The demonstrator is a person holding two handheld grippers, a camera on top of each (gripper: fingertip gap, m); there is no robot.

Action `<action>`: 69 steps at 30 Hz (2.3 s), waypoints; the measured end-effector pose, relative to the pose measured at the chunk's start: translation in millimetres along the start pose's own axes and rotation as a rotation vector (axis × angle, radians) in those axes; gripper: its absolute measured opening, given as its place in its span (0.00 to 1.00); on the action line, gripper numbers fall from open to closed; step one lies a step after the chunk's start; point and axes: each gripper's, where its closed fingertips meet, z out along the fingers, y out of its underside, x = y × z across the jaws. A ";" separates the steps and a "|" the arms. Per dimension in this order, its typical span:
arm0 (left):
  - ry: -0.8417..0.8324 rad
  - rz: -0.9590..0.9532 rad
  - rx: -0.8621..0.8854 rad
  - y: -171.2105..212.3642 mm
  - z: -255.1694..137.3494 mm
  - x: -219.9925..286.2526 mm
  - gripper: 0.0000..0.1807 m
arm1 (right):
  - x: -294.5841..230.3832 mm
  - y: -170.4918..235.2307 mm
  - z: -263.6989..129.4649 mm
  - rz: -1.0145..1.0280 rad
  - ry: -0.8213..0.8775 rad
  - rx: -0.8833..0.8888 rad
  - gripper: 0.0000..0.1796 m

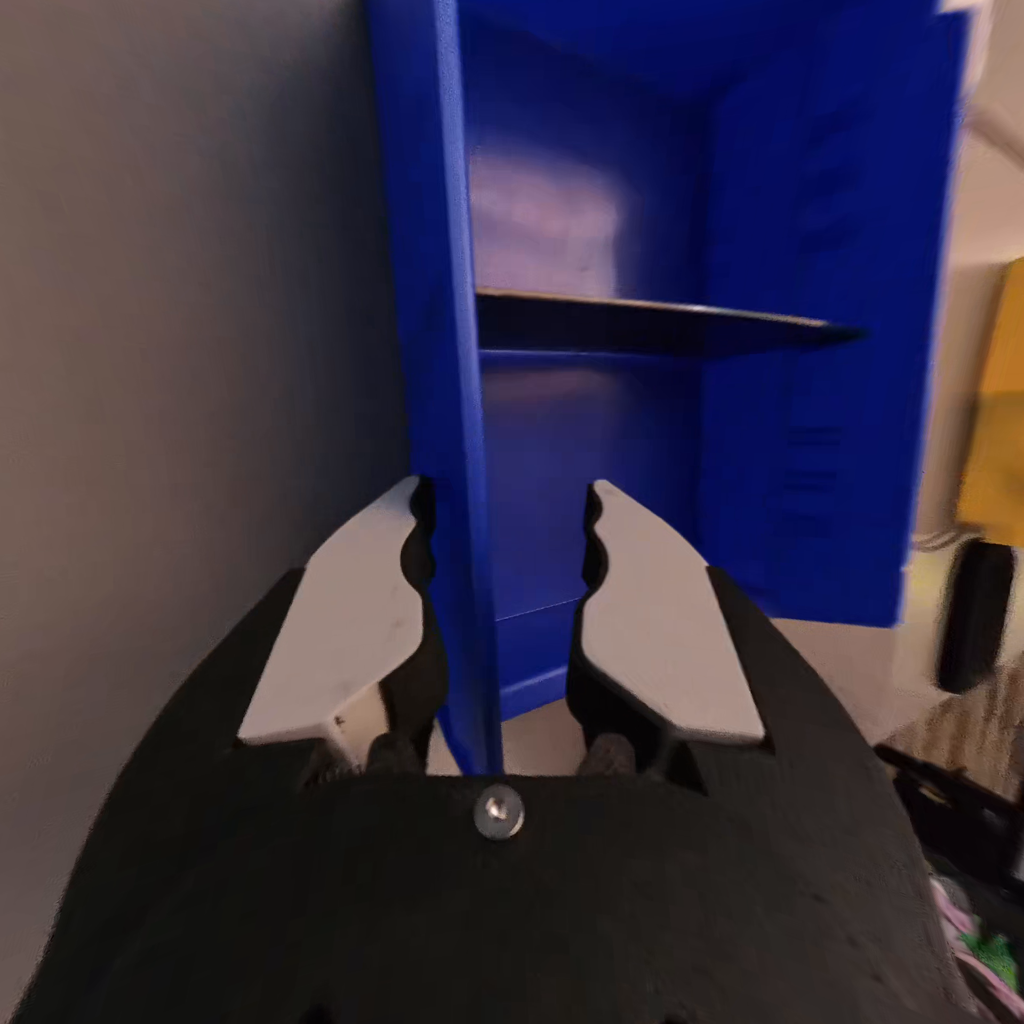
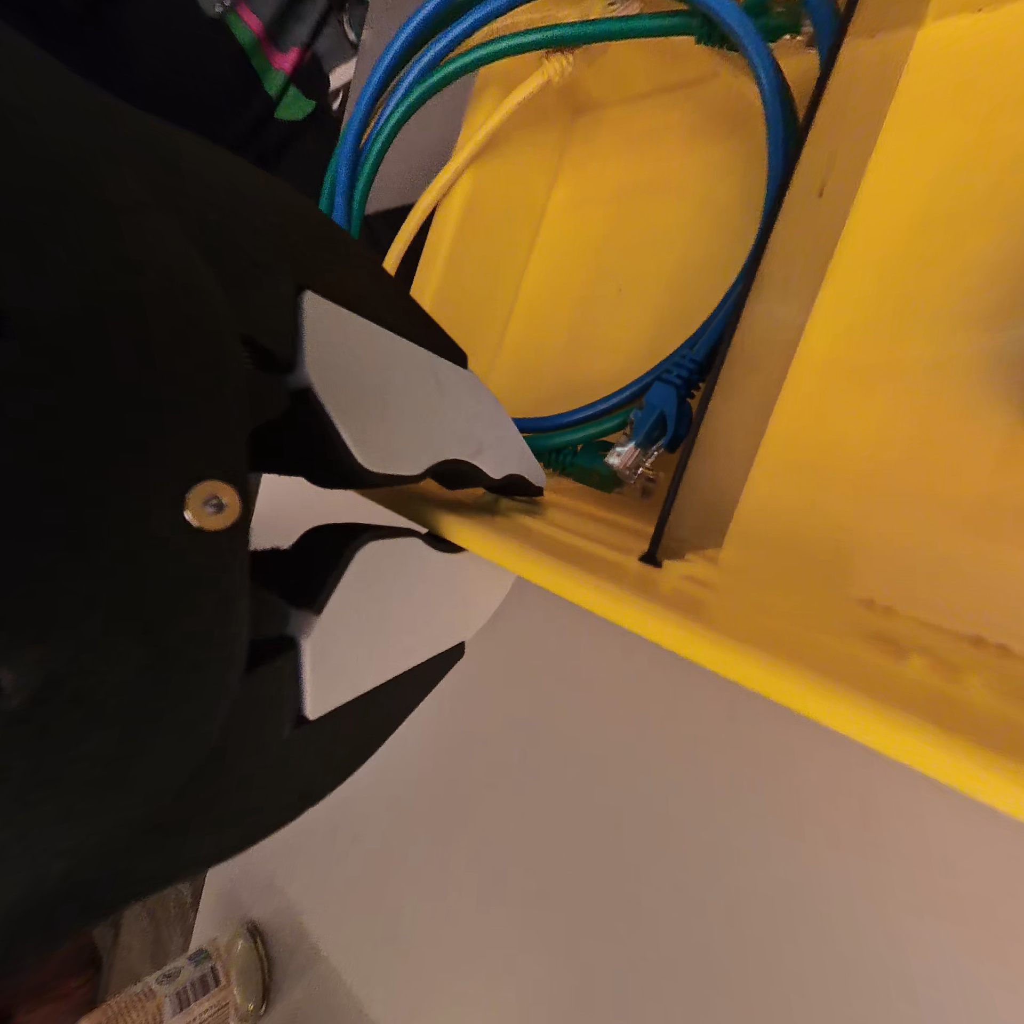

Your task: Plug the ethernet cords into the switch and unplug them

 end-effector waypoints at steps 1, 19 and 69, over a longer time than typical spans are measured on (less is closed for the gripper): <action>-0.041 0.011 -0.028 2.0 3.7 -4.2 0.24 | -6.7 -1.8 0.8 0.005 -0.012 0.007 0.04; -0.104 0.417 -0.379 25.8 50.9 72.5 0.09 | -193.1 -75.4 10.0 -0.150 -0.177 0.270 0.20; 0.353 -0.160 1.147 -5.8 -265.5 70.9 0.33 | -478.5 -108.1 -40.2 -0.332 -0.345 0.019 0.05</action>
